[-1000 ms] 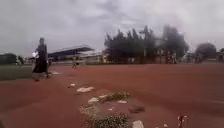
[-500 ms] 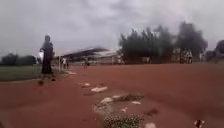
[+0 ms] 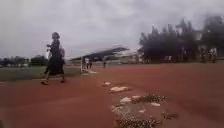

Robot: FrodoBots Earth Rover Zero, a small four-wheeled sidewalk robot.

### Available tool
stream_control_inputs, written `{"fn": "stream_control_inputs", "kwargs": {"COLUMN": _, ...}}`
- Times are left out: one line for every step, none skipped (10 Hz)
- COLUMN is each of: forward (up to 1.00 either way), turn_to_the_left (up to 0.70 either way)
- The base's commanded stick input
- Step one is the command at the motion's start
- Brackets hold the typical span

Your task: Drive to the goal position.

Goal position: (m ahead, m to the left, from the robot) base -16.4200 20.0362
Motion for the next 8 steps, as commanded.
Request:
{"fn": "stream_control_inputs", "kwargs": {"forward": 0.00, "turn_to_the_left": 0.50}}
{"fn": "stream_control_inputs", "kwargs": {"forward": 0.00, "turn_to_the_left": 0.50}}
{"fn": "stream_control_inputs", "kwargs": {"forward": 0.00, "turn_to_the_left": 0.50}}
{"fn": "stream_control_inputs", "kwargs": {"forward": 0.00, "turn_to_the_left": 0.50}}
{"fn": "stream_control_inputs", "kwargs": {"forward": 0.00, "turn_to_the_left": 0.50}}
{"fn": "stream_control_inputs", "kwargs": {"forward": 0.00, "turn_to_the_left": 0.50}}
{"fn": "stream_control_inputs", "kwargs": {"forward": 0.00, "turn_to_the_left": 0.50}}
{"fn": "stream_control_inputs", "kwargs": {"forward": 0.00, "turn_to_the_left": 0.50}}
